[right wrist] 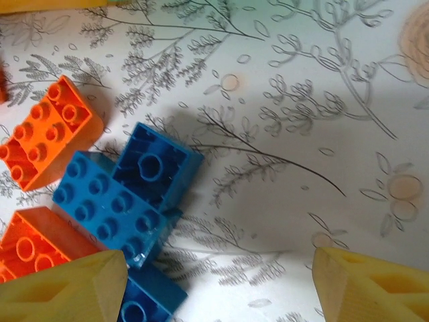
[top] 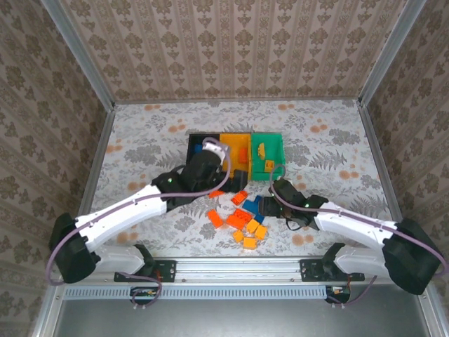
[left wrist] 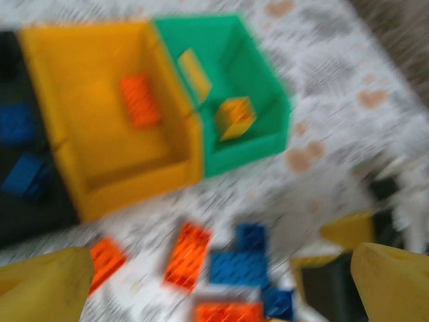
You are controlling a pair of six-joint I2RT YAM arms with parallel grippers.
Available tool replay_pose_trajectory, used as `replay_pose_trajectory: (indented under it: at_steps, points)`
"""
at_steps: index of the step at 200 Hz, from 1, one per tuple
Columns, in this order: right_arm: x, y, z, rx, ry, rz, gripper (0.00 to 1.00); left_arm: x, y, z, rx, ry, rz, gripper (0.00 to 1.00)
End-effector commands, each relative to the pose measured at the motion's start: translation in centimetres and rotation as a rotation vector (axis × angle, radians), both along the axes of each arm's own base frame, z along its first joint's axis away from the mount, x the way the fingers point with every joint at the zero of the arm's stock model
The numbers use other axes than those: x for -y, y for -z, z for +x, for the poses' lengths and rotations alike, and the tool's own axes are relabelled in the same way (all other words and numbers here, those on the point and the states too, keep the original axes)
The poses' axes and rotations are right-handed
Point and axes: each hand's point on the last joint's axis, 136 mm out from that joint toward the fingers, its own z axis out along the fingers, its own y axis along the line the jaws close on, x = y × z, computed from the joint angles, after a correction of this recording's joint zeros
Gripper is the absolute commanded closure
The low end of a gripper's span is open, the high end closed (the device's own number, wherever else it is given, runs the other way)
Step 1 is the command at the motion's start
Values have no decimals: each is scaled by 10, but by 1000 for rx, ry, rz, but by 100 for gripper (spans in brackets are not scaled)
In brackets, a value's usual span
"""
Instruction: Sort the legos into containers by color
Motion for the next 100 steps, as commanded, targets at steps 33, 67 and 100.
replay_pose_trajectory:
  at_steps: [33, 67, 100]
  points:
    - [-31, -8, 34, 47, 74, 50, 27, -96, 47, -21, 4, -269, 41, 0]
    - [-30, 4, 46, 26, 134, -12, 29, -135, 71, -29, -26, -392, 51, 0]
    - [-19, 18, 52, 5, 192, -105, 33, -151, 77, -31, -32, -448, 28, 0]
